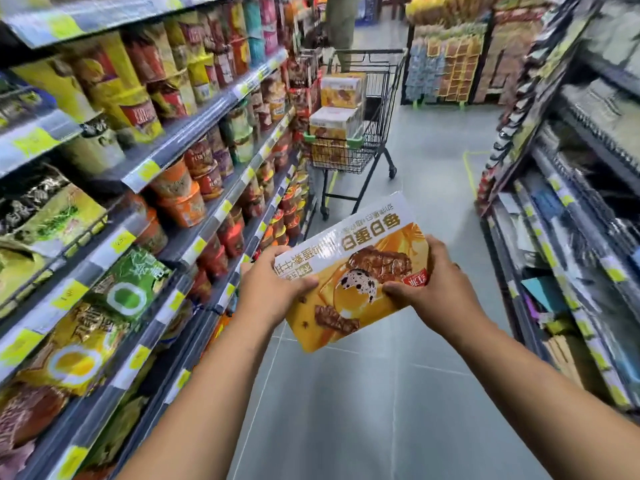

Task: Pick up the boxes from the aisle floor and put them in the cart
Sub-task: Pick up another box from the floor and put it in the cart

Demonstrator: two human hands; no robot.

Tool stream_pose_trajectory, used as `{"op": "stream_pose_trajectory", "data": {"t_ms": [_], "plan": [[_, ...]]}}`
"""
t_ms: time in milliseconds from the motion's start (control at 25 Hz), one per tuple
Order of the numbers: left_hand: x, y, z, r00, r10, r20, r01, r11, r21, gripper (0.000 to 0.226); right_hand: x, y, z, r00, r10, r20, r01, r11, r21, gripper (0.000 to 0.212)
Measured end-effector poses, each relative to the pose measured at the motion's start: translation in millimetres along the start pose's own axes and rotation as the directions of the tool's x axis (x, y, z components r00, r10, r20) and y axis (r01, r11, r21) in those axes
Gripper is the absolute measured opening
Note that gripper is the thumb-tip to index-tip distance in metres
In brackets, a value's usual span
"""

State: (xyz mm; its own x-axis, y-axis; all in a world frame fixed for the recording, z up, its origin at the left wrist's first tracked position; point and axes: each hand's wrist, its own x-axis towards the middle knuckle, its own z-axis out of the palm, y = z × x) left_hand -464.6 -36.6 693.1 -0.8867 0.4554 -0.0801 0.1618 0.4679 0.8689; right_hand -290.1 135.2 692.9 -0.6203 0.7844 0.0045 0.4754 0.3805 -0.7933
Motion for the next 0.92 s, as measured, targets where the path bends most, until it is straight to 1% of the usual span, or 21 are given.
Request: {"op": "stream_pose_trajectory", "data": {"t_ms": [160, 320, 400, 560, 640, 800, 840, 880, 920], "plan": [[107.6, 20.8, 20.0, 0.999, -0.023, -0.046, 0.024, 0.999, 0.025, 0.064, 121.4, -19.9, 9.6, 0.999, -0.032, 0.042, 0.032, 0.999, -0.003, 0.091], [228.1, 34.0, 38.5, 0.998, -0.013, -0.06, 0.016, 0.999, 0.048, 0.06, 242.5, -31.1, 40.8, 0.998, 0.002, 0.066, -0.001, 1.0, -0.026, 0.084], [293.4, 39.3, 45.2, 0.999, 0.002, -0.034, -0.001, 0.999, 0.049, 0.061, 301.3, -38.9, 60.2, 0.999, 0.012, 0.051, -0.011, 1.0, -0.019, 0.081], [437.8, 58.0, 46.7, 0.999, 0.037, 0.021, -0.039, 0.997, 0.064, 0.065, 424.1, -65.9, 98.6, 0.999, 0.04, 0.024, -0.04, 0.999, -0.015, 0.082], [498.3, 69.8, 50.1, 0.998, 0.047, 0.052, -0.051, 0.996, 0.078, 0.068, 476.3, -76.6, 110.3, 0.997, 0.073, -0.004, -0.073, 0.997, 0.001, 0.083], [598.6, 90.8, 63.9, 0.995, 0.063, 0.079, -0.074, 0.987, 0.141, 0.078, 570.8, -88.0, 129.7, 0.994, 0.104, -0.01, -0.104, 0.995, 0.0, 0.083], [627.2, 93.8, 69.4, 0.996, 0.058, 0.07, -0.068, 0.986, 0.15, 0.079, 598.2, -90.3, 134.8, 0.995, 0.101, -0.008, -0.101, 0.995, 0.001, 0.083], [654.3, 98.6, 74.7, 0.996, 0.047, 0.072, -0.057, 0.986, 0.154, 0.074, 626.5, -92.1, 139.8, 0.996, 0.094, -0.004, -0.094, 0.996, 0.003, 0.083], [681.0, 104.8, 80.6, 0.997, 0.037, 0.074, -0.048, 0.988, 0.149, 0.065, 655.5, -92.8, 144.0, 0.996, 0.088, -0.003, -0.088, 0.996, 0.007, 0.083]]}}
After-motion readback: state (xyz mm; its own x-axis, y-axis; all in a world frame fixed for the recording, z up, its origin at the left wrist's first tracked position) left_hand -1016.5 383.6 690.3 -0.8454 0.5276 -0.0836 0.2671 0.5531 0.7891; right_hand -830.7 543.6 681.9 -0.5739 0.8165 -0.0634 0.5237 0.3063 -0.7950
